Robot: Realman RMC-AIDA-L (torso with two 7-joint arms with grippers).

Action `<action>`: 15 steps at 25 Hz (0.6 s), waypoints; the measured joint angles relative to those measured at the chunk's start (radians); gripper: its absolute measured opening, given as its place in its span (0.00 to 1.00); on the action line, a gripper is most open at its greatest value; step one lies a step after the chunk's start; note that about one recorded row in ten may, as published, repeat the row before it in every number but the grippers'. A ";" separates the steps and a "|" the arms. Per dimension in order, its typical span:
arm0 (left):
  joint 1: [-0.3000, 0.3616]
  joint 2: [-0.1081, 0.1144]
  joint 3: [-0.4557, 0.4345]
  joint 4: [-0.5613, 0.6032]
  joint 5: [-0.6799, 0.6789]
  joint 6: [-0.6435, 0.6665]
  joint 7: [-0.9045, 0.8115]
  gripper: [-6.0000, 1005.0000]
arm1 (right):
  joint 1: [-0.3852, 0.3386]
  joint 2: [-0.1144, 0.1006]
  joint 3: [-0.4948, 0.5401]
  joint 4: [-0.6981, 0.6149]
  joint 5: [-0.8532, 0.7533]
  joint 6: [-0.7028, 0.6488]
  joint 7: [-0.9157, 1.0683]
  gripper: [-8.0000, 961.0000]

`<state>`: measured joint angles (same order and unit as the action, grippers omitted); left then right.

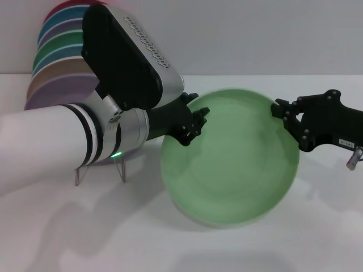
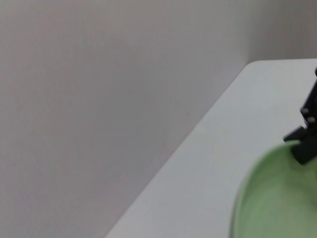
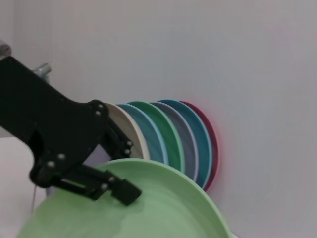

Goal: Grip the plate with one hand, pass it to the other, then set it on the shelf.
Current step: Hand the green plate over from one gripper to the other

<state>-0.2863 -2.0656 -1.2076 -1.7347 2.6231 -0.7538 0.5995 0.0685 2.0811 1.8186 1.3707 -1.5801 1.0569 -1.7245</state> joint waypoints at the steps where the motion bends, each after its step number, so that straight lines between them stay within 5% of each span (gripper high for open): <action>1: 0.001 0.000 0.000 0.000 0.000 0.008 0.002 0.45 | 0.000 0.000 0.001 -0.002 0.001 0.007 -0.001 0.03; 7: 0.015 0.001 0.014 -0.005 -0.001 0.058 0.020 0.19 | -0.002 0.000 0.026 -0.043 0.046 0.060 -0.009 0.03; 15: 0.024 0.001 0.027 -0.018 -0.001 0.090 0.031 0.07 | 0.007 0.001 0.197 -0.234 0.235 0.272 -0.115 0.03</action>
<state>-0.2625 -2.0643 -1.1808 -1.7529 2.6222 -0.6633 0.6307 0.0750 2.0822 2.0156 1.1371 -1.3450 1.3285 -1.8395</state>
